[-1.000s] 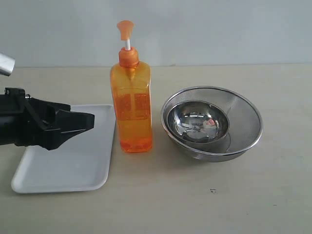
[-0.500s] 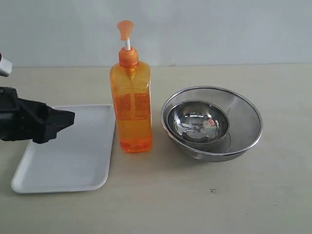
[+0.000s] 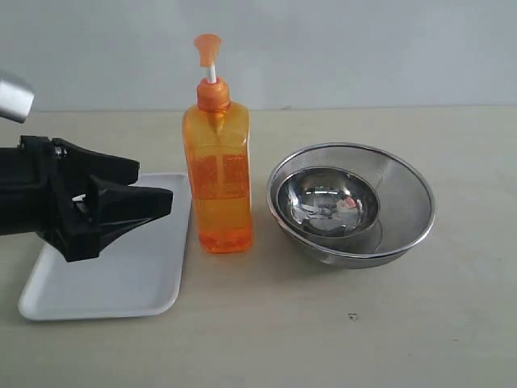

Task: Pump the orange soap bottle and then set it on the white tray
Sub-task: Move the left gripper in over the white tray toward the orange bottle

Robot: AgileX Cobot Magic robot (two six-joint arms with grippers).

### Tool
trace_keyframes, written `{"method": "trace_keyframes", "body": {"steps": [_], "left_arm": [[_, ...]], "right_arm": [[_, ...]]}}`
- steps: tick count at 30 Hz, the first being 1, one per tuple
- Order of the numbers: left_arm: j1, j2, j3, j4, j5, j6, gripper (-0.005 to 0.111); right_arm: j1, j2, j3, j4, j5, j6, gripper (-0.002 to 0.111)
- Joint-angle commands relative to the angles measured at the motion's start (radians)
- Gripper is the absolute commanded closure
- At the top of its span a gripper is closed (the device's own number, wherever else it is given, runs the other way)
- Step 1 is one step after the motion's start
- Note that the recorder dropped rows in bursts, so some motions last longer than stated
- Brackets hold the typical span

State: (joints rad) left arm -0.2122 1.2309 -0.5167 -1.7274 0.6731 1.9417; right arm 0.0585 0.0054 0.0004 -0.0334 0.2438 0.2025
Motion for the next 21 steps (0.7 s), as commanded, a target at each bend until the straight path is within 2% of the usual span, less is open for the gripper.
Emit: {"method": "trace_keyframes", "body": {"steps": [1, 3, 4, 6, 8, 9, 10, 12, 15, 17, 19, 21], "left_arm": [[-0.022, -0.006, -0.001, -0.017, -0.053, 0.026, 0.042], [-0.022, -0.023, 0.003, -0.017, -0.064, 0.021, 0.042], [-0.022, -0.031, -0.010, 0.111, -0.083, -0.030, 0.042], [-0.022, -0.031, -0.026, 0.274, -0.108, -0.152, 0.042], [-0.022, -0.031, -0.043, 0.472, -0.123, -0.334, 0.042], [-0.029, -0.031, -0.064, 0.667, -0.136, -0.608, 0.042], [-0.052, -0.031, -0.066, 0.721, -0.202, -0.769, 0.042], [-0.064, -0.031, -0.066, 0.672, -0.255, -0.836, 0.042], [-0.093, -0.032, -0.066, 0.502, -0.256, -0.728, 0.042], [-0.119, -0.032, -0.066, 0.513, -0.291, -0.773, 0.042], [-0.153, -0.033, -0.069, 0.774, -0.343, -1.098, 0.042], [-0.179, -0.037, -0.073, 1.151, -0.427, -1.546, 0.042]], "right_arm": [[0.002, -0.005, 0.000, -0.001, -0.009, 0.000, 0.108], [0.002, -0.005, 0.000, -0.001, -0.009, 0.000, 0.108], [0.002, -0.005, 0.000, -0.001, -0.009, 0.000, 0.108], [0.002, -0.005, 0.000, -0.001, -0.009, 0.000, 0.108], [0.002, -0.005, 0.000, -0.001, -0.009, 0.000, 0.108], [0.002, -0.005, 0.000, -0.001, -0.009, 0.000, 0.108], [0.002, -0.005, 0.000, -0.001, -0.009, 0.000, 0.108], [0.002, -0.005, 0.000, -0.001, -0.009, 0.000, 0.108], [0.002, -0.005, 0.000, -0.001, -0.009, 0.000, 0.108], [0.002, -0.005, 0.000, -0.001, -0.009, 0.000, 0.108], [0.002, -0.005, 0.000, -0.001, -0.009, 0.000, 0.108], [0.002, -0.005, 0.000, -0.001, -0.009, 0.000, 0.108]]}}
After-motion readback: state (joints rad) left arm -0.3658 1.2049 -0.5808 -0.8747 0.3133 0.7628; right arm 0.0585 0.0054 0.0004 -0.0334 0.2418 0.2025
